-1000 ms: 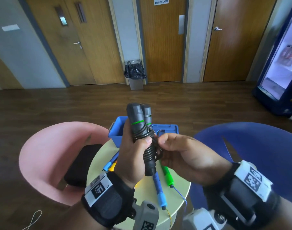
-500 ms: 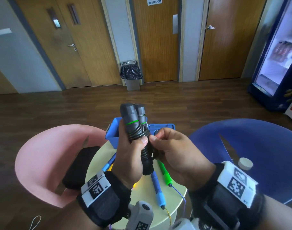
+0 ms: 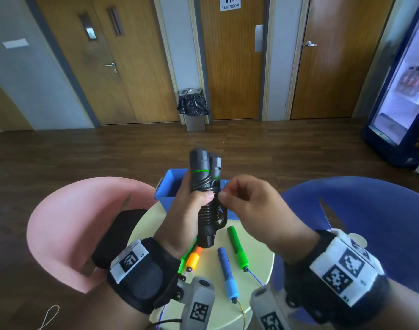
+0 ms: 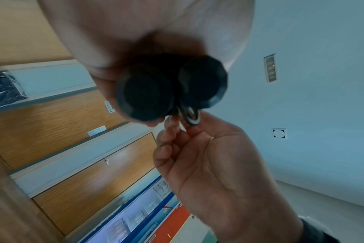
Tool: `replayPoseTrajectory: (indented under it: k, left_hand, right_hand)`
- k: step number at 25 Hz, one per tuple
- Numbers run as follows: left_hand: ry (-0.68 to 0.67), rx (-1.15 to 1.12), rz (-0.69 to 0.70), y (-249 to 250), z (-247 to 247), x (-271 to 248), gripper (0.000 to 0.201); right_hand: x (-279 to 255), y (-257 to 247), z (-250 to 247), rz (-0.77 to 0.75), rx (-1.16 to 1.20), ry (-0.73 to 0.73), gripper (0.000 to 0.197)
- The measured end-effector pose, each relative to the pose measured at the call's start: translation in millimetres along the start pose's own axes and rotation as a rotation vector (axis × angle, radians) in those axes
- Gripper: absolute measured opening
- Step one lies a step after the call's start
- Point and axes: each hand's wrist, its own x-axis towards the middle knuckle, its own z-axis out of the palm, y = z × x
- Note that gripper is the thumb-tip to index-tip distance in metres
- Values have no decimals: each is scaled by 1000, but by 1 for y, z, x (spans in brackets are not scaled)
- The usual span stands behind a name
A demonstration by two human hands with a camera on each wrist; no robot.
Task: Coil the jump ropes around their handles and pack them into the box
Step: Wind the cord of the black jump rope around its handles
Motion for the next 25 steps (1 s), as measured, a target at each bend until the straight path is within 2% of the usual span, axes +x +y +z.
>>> replayPoseTrajectory:
  k: [1,2,7,10,14,20,23,25]
  left_hand:
    - [-19,2,-15,-2,-1,0,62]
    - [-27,-12,-28,-4,-2,-2,59]
    - [-47,-99,-71,1,-3,-4,48]
    - [-79,-121,-136,3,-3,-4,50]
    - [-135,-173,-164,0,-4,-3,53]
    - [-218,-235,-268,-13,-6,-3,59]
    - [-276,-295,-251,-13,-5,3,73]
    - [-313,-308,-257,-10,-4,10,73]
  right_hand:
    - [-1,-2,-5,-53,-60,10,8]
    - [-2,-4,-8,-103,-114,20,10]
    - [-7,-5,-17,-298,-363,-10,33]
    - [-3,-11,-22,-280,-392,-60,38]
    - [-2,-21,-27,-231,-314,-24,23]
    - [2,-28,-37,-207,-580,-220,20]
    - [8,-28,-44,-270,-565,-157,17]
    - [11,-30,-47,-344,-660,-88,18]
